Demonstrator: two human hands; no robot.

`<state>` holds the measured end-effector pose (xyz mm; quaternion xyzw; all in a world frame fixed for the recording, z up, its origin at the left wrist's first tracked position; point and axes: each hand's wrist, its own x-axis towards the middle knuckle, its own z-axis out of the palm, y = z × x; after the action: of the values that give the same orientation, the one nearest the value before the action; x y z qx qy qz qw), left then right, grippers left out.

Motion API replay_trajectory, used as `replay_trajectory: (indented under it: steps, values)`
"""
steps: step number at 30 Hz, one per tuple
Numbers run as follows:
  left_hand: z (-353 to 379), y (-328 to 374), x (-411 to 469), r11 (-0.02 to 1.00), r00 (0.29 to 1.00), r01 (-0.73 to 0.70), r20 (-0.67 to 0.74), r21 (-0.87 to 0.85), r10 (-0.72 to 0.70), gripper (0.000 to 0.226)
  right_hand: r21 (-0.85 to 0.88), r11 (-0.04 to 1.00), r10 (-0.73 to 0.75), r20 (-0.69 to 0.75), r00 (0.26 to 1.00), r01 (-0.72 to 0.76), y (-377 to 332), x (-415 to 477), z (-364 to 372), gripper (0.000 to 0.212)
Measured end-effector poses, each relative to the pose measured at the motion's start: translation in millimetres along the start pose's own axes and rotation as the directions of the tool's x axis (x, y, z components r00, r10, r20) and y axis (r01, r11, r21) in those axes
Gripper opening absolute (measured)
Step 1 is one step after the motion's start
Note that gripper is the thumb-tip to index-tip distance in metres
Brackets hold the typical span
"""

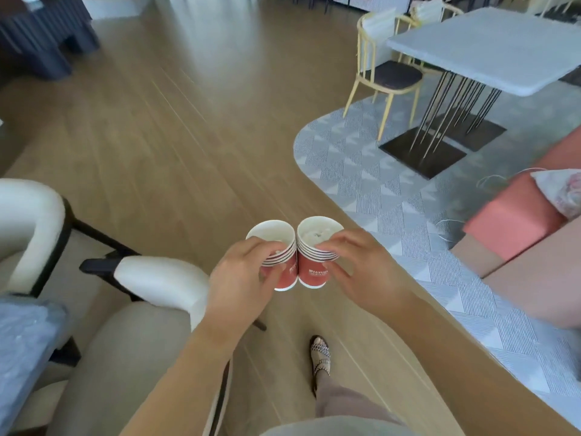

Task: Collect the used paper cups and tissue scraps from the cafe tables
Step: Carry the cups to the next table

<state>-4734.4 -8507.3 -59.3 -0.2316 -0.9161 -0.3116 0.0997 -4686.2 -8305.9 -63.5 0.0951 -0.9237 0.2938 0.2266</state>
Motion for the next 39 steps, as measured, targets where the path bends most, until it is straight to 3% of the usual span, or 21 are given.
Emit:
replay_trajectory:
  steps: [8,15,28,33,39]
  values:
    - [48.6,-19.3,182.4,1.0,0.999,0.019,-0.05,0.017,-0.018,0.027,-0.019,0.998,-0.065,-0.01,0.998,0.065,130.7,158.4,15.1,0.041]
    - [78.8,-58.2,303.9,0.999,0.998,0.032,-0.057,0.029,-0.03,0.028,-0.026,0.997,-0.072,0.02,0.997,0.072,203.5,266.1,43.6,0.045]
    - [88.2,-214.3,562.4,0.997,0.997,0.011,-0.075,0.072,-0.006,0.031,-0.025,0.999,-0.047,0.005,0.999,0.047,282.7,528.0,156.0,0.037]
    - [69.2,-278.9,631.4,0.99,0.993,0.097,-0.082,0.107,-0.088,0.029,0.047,0.997,-0.065,0.009,0.998,0.064,301.2,618.4,208.7,0.042]
    - [50.5,-353.6,695.8,0.974,0.977,0.194,-0.118,0.12,-0.18,0.028,0.099,0.991,-0.107,0.142,0.984,0.093,307.0,715.2,277.4,0.04]
